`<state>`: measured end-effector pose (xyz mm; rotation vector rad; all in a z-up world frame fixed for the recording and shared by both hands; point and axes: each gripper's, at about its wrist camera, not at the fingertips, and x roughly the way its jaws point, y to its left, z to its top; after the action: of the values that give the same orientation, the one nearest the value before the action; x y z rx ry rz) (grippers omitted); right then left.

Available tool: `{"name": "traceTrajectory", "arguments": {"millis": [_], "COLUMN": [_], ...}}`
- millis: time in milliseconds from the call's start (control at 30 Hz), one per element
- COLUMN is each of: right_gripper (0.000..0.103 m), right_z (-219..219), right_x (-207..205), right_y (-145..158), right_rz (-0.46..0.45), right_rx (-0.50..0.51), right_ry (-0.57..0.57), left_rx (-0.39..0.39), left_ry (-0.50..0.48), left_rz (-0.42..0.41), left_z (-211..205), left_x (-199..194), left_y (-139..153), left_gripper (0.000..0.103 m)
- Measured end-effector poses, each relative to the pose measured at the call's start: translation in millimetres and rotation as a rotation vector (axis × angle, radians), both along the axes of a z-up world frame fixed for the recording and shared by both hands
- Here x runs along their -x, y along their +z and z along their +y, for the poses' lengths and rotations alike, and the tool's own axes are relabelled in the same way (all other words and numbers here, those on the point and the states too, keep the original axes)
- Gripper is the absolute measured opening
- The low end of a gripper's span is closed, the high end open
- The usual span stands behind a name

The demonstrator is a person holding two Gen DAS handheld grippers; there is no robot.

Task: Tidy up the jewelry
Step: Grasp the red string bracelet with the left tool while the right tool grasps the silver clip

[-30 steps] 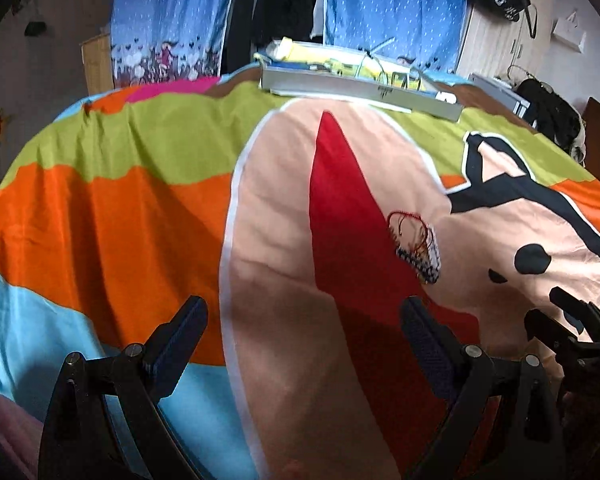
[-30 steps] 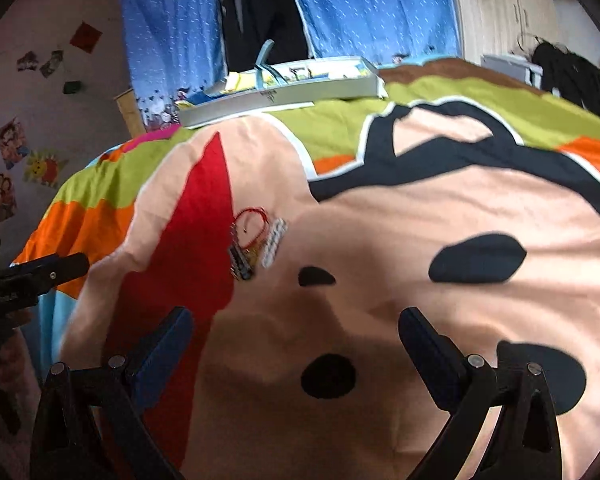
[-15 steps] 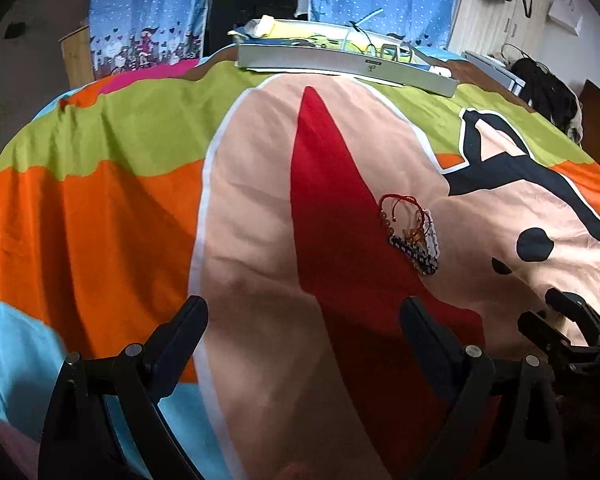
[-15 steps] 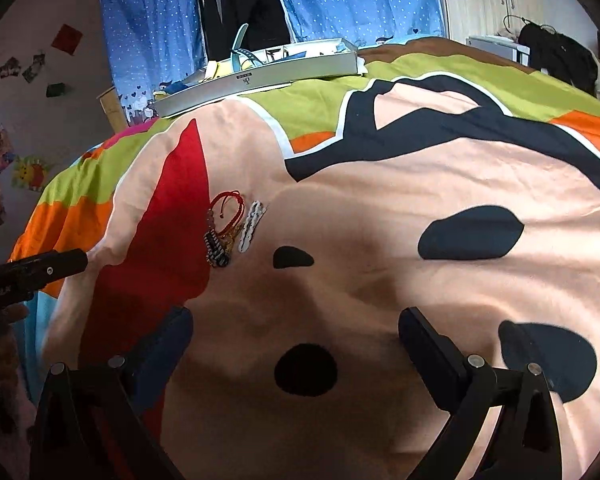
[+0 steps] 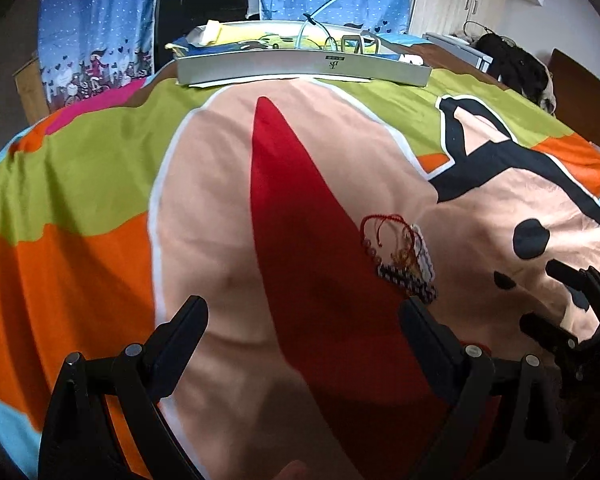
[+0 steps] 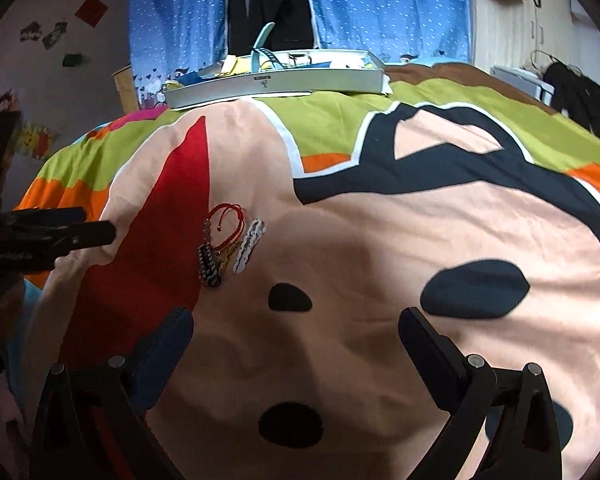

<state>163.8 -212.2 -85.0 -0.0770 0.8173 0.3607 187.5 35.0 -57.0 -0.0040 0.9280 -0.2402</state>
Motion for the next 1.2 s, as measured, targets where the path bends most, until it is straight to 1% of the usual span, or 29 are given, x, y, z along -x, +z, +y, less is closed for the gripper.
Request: {"name": "traceTrajectory", "arguments": {"millis": [67,167,233,300,367,433,500,533,600,667,700,767,800,833,900,967,1067,1100,1167,1200], "right_gripper": [0.103,0.103,0.103,0.098,0.091,0.087,0.080,0.077,0.070,0.066,0.062,0.054,0.054,0.053,0.047,0.044,0.041,0.040,0.040,0.040], "right_z": [2.1,6.5,10.1,14.5,19.3,21.2,21.3,20.9,20.5,21.0,21.6,24.3,25.5,27.6,30.2,32.7,35.9,37.3,40.4,41.8], "right_x": [-3.2,-7.4,-9.3,-10.8,-13.3,-16.6,-22.5,-25.7,-33.7,-43.6,-48.4,-58.4,-61.2,-64.8,-68.7,-71.4,-74.5,-75.2,-76.9,-77.6], "right_y": [0.5,0.1,-0.7,-2.3,-4.8,-6.7,-8.2,-8.5,-8.6,-8.4,-8.9,-10.4,-11.1,-12.6,-15.3,-18.8,-23.4,-24.3,-26.9,-27.9], "right_rz": [-0.006,-0.017,-0.018,-0.018,-0.012,-0.007,0.005,0.011,0.021,0.031,0.039,0.050,0.051,0.056,0.060,0.061,0.070,0.072,0.076,0.076], "right_rx": [0.005,0.006,0.003,0.003,0.012,0.009,0.000,-0.004,-0.006,-0.004,-0.001,0.015,0.024,0.035,0.051,0.071,0.078,0.081,0.092,0.098], "right_ry": [0.006,0.016,0.030,0.046,0.060,0.062,0.060,0.058,0.058,0.068,0.079,0.107,0.119,0.136,0.162,0.186,0.212,0.219,0.233,0.238], "left_rx": [0.026,0.052,0.092,0.107,0.106,0.115,0.132,0.141,0.147,0.154,0.157,0.162,0.169,0.176,0.206,0.228,0.256,0.259,0.227,0.213], "left_ry": [0.003,0.046,0.045,0.035,0.016,-0.004,-0.022,-0.039,-0.070,-0.105,-0.123,-0.155,-0.170,-0.178,-0.200,-0.223,-0.250,-0.258,-0.262,-0.258], "left_rz": [0.002,0.004,0.018,0.008,-0.011,-0.017,-0.019,-0.020,-0.023,-0.020,-0.016,-0.012,-0.009,-0.005,0.016,0.042,0.091,0.108,0.142,0.153], "left_z": [1.8,5.7,8.3,8.8,8.5,8.5,6.9,5.9,1.8,-3.0,-5.1,-9.2,-10.9,-12.1,-14.7,-18.0,-21.6,-22.7,-26.9,-27.8], "left_x": [-8.2,-16.6,-21.5,-21.4,-22.1,-24.2,-26.8,-28.5,-31.0,-34.1,-36.2,-40.5,-43.9,-46.8,-55.2,-64.8,-75.3,-77.6,-82.9,-84.3], "left_y": [-3.6,-7.2,-9.0,-7.2,-6.0,-6.4,-8.1,-8.7,-10.0,-12.7,-14.0,-16.9,-18.3,-19.7,-24.4,-30.4,-39.6,-42.4,-48.2,-50.6], "left_gripper": [0.094,0.094,0.094,0.093,0.093,0.093,0.092,0.089,0.080,0.066,0.064,0.054,0.052,0.047,0.041,0.032,0.027,0.026,0.018,0.015]}}
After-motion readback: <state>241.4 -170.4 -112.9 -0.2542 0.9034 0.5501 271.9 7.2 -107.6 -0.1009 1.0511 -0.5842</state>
